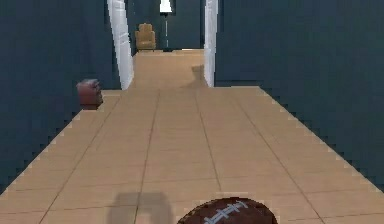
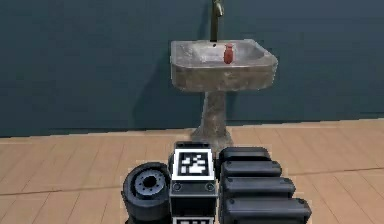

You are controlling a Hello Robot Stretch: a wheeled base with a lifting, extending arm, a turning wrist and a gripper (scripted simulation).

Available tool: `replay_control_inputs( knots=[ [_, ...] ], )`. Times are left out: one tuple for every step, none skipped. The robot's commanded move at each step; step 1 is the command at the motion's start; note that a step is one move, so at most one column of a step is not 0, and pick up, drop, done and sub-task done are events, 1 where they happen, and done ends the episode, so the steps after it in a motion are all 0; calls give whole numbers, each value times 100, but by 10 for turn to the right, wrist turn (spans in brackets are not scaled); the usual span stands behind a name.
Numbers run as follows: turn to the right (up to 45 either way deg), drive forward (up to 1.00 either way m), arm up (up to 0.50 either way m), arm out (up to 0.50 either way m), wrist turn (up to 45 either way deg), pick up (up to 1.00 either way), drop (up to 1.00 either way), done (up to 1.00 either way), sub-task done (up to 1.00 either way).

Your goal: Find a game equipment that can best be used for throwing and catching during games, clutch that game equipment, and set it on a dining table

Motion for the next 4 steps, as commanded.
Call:
replay_control_inputs(
  knots=[
    [0, 100, 0, 0, 0, 0, 0, 0, 0],
    [0, 100, 0, 0, 0, 0, 0, 0, 0],
    [0, 100, 0, 0, 0, 0, 0, 0, 0],
    [0, 100, 0, 0, 0, 0, 0, 0, 0]
  ],
)
